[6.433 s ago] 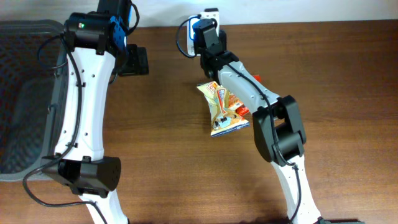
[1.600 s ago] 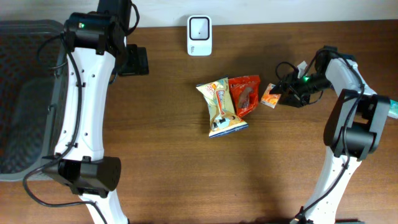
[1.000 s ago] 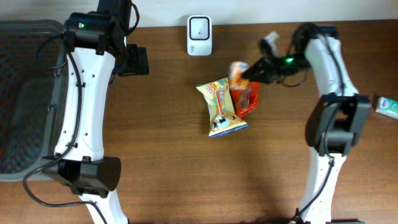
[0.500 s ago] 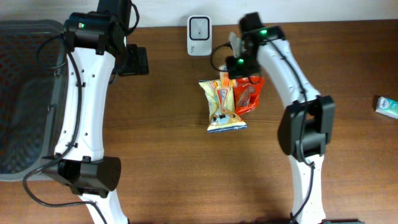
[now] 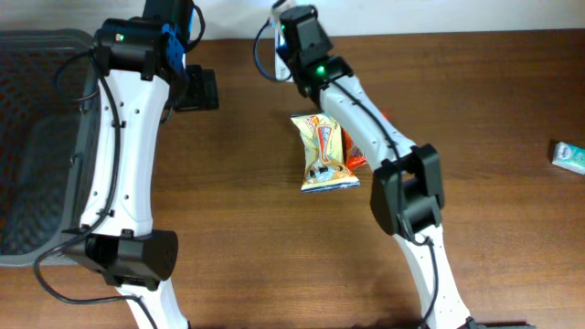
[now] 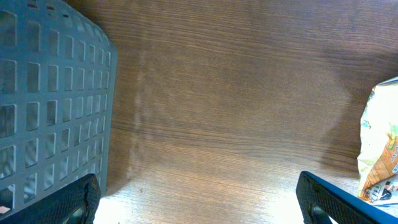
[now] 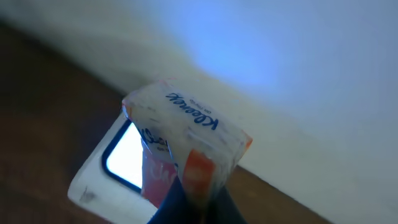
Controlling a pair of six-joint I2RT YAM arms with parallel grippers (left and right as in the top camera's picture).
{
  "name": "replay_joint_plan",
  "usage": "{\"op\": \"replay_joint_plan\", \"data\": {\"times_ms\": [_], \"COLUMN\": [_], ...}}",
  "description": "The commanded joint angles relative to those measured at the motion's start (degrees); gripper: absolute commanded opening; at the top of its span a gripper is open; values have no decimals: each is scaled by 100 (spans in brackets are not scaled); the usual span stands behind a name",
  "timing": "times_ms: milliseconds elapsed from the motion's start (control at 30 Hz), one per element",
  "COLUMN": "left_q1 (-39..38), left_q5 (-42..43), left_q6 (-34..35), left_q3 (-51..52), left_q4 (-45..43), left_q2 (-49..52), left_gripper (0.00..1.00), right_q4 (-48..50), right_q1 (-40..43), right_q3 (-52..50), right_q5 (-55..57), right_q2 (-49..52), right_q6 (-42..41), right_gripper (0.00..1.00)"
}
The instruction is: Scan the item barcode
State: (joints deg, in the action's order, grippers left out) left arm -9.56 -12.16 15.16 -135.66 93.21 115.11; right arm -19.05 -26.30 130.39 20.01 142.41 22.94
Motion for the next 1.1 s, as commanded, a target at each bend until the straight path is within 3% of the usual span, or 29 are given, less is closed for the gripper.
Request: {"op": "replay_joint_plan", "data": {"times_ms": [0, 167, 300, 433, 567, 700, 800, 967, 1067], "left_q1": [11, 11, 11, 11, 11, 11, 11, 11, 11], "left_q5": [39, 39, 39, 39, 39, 39, 39, 39, 39], "left_q6": [-28, -28, -28, -26, -28, -26, -26, -26, -28], "left_q3": [-31, -31, -31, -31, -31, -31, -31, -31, -31], "left_q4": [-9, -9, -9, -9, -9, -9, -9, -9, -9], "left_q2": [-4, -4, -4, -4, -4, -4, -4, -4, -4], "left_gripper": [99, 99, 99, 99, 99, 99, 99, 99, 99], "right_q4": [48, 103, -496, -2586, -4636, -5274, -5025, -3989, -3427], "right_q1": [-101, -59, 573, 2162, 4111, 5678, 6373, 6778, 6647], "right_q3": [66, 92, 96, 96, 81, -44, -507, -1488, -2048], "right_q5": [-138, 780, 1169, 1023, 951, -98, -988, -2573, -2841], "right_q2": [144, -116, -944, -1517, -1392, -1110, -1078, -1078, -1075], "right_q6": [680, 42, -1362, -3379, -5121, -5136, -5134, -4223, -3926], "right_gripper": [4, 4, 4, 4, 4, 4, 4, 4, 4]}}
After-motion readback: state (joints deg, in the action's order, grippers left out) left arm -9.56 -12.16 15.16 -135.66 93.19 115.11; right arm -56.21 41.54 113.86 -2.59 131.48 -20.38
